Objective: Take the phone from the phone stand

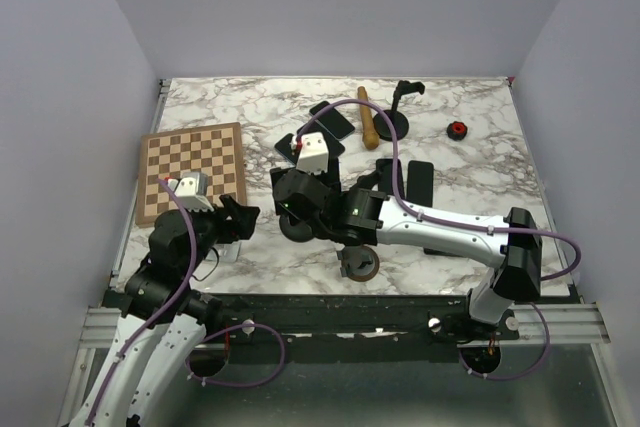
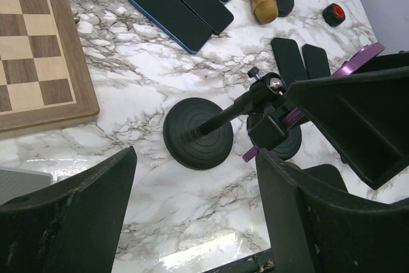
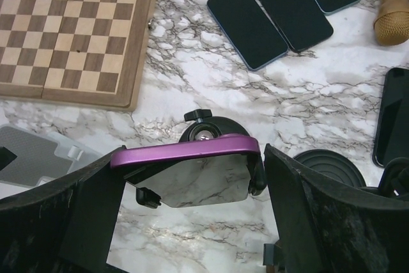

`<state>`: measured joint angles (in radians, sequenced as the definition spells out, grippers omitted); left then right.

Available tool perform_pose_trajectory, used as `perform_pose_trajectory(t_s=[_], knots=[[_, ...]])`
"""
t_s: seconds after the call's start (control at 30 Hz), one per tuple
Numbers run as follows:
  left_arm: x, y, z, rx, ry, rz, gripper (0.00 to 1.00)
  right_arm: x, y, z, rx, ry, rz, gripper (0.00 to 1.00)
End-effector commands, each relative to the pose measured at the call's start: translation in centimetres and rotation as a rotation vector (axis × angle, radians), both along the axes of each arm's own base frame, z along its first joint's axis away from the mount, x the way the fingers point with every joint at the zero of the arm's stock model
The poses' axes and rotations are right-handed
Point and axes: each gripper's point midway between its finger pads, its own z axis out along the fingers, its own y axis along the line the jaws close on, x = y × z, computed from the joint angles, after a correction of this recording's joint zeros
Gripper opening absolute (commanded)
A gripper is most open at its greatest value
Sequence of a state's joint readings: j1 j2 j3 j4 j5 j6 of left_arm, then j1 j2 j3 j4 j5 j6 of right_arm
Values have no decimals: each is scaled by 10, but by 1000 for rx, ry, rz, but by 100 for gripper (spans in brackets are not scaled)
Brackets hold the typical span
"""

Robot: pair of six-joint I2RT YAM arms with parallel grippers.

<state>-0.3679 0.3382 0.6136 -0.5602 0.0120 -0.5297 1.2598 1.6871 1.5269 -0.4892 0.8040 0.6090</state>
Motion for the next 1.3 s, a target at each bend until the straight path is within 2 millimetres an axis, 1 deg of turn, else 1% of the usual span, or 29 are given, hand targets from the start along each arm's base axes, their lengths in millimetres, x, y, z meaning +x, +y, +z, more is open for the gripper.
perform_pose_trajectory(t_s=[0.0, 0.13, 0.2, 0.23, 0.33, 0.4, 0.47, 0.5, 0.63, 0.67, 0.7, 0.73, 0.77, 0.8, 0.9, 1.07, 1.27], knots=[[0, -10, 3, -36, -5, -44, 83, 0, -1, -5, -20, -10, -28, 92], [-1, -14, 3, -42, -2, -67, 82, 0, -1, -10, -25, -11, -28, 91], [-1, -17, 2, -43, -1, -82, 82, 1, -3, -9, -24, -15, -30, 87], [-1, -18, 2, -44, -2, -91, 82, 2, -3, -8, -22, -19, -27, 83], [-2, -24, -3, -51, 12, -123, 82, 1, 0, -12, -25, -20, 3, 59], [-2, -29, -7, -60, 25, -147, 81, 2, 1, -12, -25, -18, 29, 31], [-1, -37, -11, -72, 33, -186, 79, 3, 3, -12, -21, -13, 71, 9], [-1, -42, -11, -82, 29, -212, 78, 4, 3, -12, -28, -12, 89, 2], [3, -65, -15, -118, 35, -327, 73, 8, 2, -10, -38, 9, 188, 1], [4, -70, -14, -126, 29, -356, 70, 9, 3, -10, -33, 17, 228, 1], [7, -73, -17, -128, 37, -370, 65, 7, 7, -8, -13, 28, 284, 1], [9, -77, -15, -133, 26, -390, 61, 5, 8, -8, -7, 37, 323, 1], [11, -81, -16, -129, 25, -407, 58, 6, 9, -7, 1, 48, 350, 1], [13, -84, -13, -129, 10, -423, 58, 4, 11, -7, 6, 61, 386, 1], [18, -91, -12, -111, 8, -450, 58, 5, 12, -7, 14, 86, 424, 1], [22, -96, -11, -81, -17, -461, 64, 7, 14, -4, 37, 104, 455, 1], [29, -100, -7, -71, -50, -450, 63, 9, 17, -1, 53, 110, 466, 1]])
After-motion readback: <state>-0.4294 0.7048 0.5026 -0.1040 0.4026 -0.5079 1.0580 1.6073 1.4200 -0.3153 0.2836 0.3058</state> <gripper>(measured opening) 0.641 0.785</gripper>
